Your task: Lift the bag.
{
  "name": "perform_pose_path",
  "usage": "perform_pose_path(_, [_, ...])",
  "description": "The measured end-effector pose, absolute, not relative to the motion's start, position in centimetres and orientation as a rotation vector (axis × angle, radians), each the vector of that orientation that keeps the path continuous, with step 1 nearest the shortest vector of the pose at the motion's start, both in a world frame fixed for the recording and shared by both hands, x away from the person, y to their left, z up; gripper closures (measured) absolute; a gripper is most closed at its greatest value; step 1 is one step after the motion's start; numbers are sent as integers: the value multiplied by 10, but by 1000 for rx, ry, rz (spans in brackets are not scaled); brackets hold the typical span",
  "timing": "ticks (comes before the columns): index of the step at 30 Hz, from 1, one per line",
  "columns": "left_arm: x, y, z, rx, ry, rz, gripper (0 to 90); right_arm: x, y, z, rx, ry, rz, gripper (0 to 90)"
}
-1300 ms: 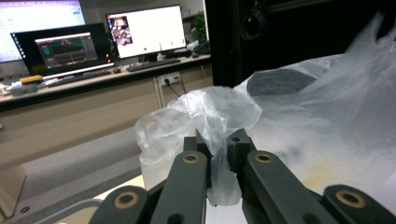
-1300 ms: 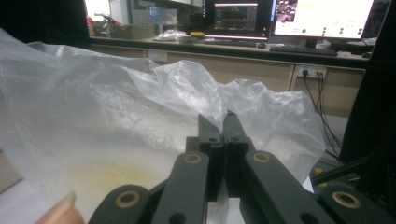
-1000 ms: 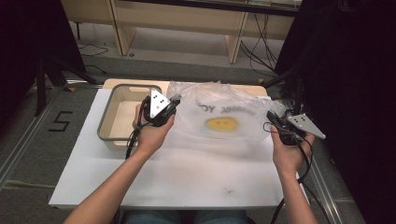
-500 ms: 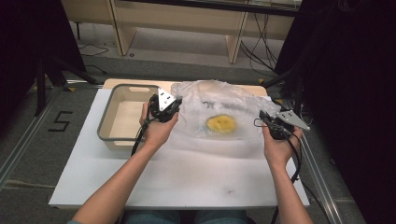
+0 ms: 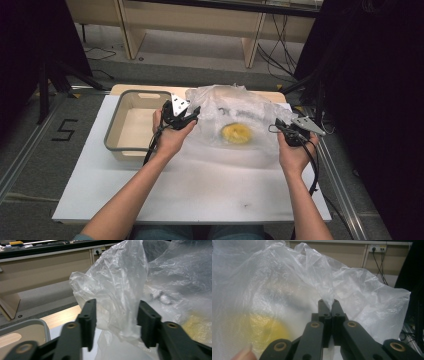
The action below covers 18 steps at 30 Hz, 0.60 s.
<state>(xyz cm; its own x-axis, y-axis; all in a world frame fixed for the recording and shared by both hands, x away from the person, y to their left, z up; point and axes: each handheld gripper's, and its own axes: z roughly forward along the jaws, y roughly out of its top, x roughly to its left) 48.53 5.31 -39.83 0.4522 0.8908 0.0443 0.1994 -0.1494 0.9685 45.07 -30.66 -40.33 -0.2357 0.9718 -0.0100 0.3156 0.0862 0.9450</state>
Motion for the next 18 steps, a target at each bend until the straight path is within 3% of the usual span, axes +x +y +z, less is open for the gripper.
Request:
perform_pose_path(2, [484, 53, -396, 1625, 965, 816, 417, 453, -306, -404, 1306, 1649, 1165, 900])
perform_pose_path(6, [478, 52, -391, 1616, 953, 808, 376, 457, -307, -406, 1321, 1647, 1150, 900])
perform_pose_path(18, [458, 51, -384, 1600, 894, 801, 330, 467, -313, -412, 1384, 1638, 1096, 900])
